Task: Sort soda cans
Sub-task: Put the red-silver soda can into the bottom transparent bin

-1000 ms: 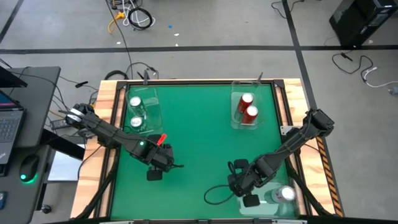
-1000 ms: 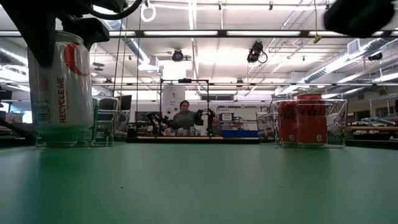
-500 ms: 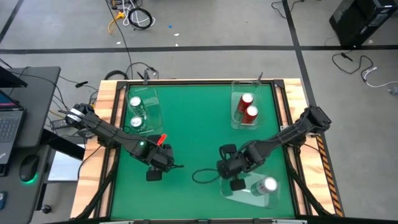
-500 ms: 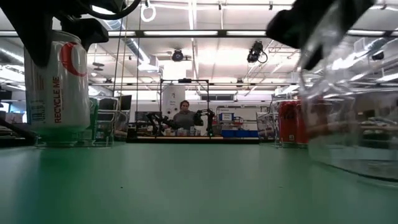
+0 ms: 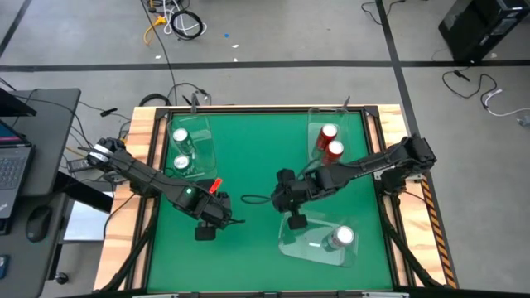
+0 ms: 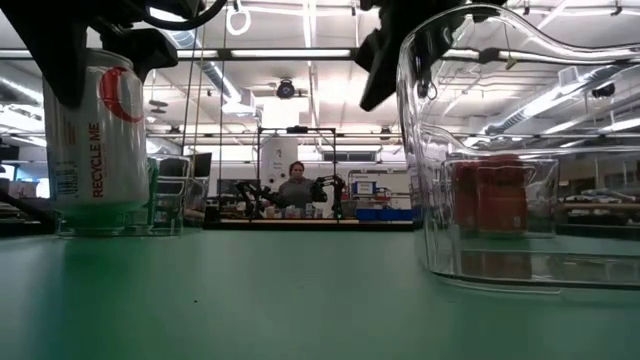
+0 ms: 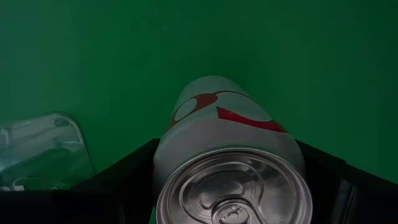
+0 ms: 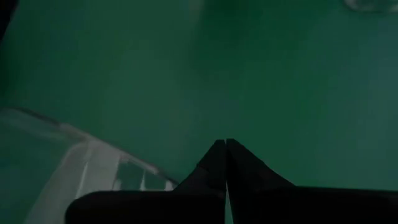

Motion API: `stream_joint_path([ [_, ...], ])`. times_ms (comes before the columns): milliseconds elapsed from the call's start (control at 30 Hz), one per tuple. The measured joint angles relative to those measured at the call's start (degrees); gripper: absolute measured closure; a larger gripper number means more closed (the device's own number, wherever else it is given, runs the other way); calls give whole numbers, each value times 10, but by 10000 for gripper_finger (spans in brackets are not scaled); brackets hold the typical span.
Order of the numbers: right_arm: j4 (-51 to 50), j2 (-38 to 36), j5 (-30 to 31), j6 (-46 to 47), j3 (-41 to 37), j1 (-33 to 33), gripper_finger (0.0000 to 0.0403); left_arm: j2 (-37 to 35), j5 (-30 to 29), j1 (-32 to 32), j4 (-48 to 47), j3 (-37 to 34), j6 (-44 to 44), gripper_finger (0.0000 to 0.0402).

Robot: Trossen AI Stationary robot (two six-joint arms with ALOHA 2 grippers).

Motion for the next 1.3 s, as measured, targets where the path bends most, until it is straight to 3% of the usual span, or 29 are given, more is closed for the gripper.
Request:
stream_joint_path([
  [100, -62, -6, -15, 26, 27, -2, 403, 0, 0, 1, 6, 0, 0, 106],
  [200, -115, -8, -67, 72, 46, 10, 403, 0, 0, 2, 15, 0, 0, 106],
  [367, -113, -4, -95, 101, 34, 40, 403, 0, 0, 9, 16, 0, 2, 106],
  [733, 19, 24, -66, 101, -60, 22, 403, 0, 11, 11, 23, 0, -1, 106],
  [1167, 186, 83, -73, 16, -61, -31, 403, 0, 12, 11, 42, 0, 2, 106],
  [1300, 160, 73, -78, 6, -45, -46, 403, 0, 22, 11, 43, 8, 2, 106],
])
